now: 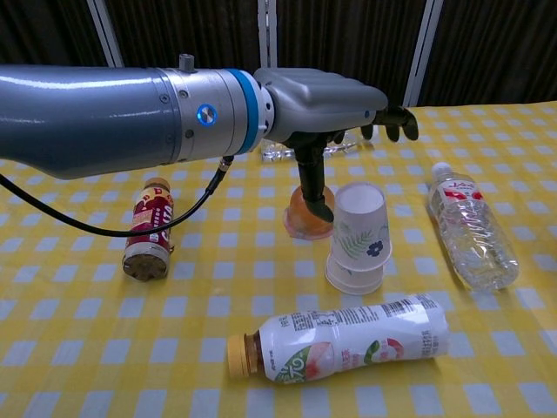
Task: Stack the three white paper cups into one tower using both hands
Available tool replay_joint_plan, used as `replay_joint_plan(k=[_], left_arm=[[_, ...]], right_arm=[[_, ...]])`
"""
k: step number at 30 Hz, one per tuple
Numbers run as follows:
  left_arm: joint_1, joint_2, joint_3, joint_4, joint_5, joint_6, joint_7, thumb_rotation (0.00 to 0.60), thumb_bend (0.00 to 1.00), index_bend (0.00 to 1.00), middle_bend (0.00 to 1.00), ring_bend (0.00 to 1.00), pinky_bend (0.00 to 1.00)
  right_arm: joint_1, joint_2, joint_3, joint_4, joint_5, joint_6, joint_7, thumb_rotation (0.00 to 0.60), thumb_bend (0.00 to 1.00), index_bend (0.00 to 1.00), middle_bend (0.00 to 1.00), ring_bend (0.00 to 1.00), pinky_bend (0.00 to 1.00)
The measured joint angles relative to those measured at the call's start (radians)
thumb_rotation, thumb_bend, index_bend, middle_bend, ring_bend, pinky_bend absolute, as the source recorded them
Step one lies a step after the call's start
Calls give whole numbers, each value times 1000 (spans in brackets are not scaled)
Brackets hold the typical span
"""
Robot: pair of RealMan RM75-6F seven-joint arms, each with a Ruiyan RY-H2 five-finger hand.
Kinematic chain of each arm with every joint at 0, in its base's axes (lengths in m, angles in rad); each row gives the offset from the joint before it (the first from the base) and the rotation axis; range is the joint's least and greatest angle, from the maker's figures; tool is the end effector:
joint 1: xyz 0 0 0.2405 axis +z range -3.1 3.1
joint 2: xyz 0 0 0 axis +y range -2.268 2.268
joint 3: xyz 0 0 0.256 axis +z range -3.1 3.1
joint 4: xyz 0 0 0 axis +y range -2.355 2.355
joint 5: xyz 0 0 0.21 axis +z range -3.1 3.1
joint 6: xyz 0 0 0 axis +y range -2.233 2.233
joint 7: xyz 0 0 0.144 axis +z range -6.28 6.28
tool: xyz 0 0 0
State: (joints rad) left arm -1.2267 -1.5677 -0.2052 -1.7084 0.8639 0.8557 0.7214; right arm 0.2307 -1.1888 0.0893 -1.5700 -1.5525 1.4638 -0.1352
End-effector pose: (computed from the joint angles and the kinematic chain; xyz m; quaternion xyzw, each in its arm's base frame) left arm 0.0397 0.3171 -0.0465 -0.8699 -0.1873 -0.3650 0.2739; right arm -0.2734 -0.2313 0.1405 0.6477 -0.2921 0.4150 0.5683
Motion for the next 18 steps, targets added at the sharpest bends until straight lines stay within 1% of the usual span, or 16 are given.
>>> replay_joint_plan(k=[2, 6, 9, 12, 15, 18], left_arm=[[0, 4, 3, -5, -3, 9, -4, 600, 0, 0, 0, 0, 30], [18, 23, 8, -15, 4, 48, -13, 600, 0, 0, 0, 0, 8], [51, 60, 22, -37, 7, 97, -17, 600, 0, 0, 0, 0, 0], [99, 95, 47, -59, 20, 162, -22, 600, 0, 0, 0, 0, 0], [162, 121, 74, -78, 43, 252, -30, 600, 0, 0, 0, 0, 0], [244, 141, 105, -94, 74, 385, -40, 600, 0, 0, 0, 0, 0]], right_arm=[[-1, 1, 0, -1, -3, 1, 0, 600, 0, 0, 0, 0, 0], [-3, 1, -1, -3, -8, 4, -5, 600, 0, 0, 0, 0, 0], [-4, 1, -1, -3, -9, 6, -8, 600, 0, 0, 0, 0, 0], [-5, 0, 0, -1, -11, 9, -18, 600, 0, 0, 0, 0, 0], [-7, -1, 0, 0, -15, 13, -32, 600, 0, 0, 0, 0, 0], [-8, -1, -1, -4, -23, 17, -39, 600, 0, 0, 0, 0, 0]])
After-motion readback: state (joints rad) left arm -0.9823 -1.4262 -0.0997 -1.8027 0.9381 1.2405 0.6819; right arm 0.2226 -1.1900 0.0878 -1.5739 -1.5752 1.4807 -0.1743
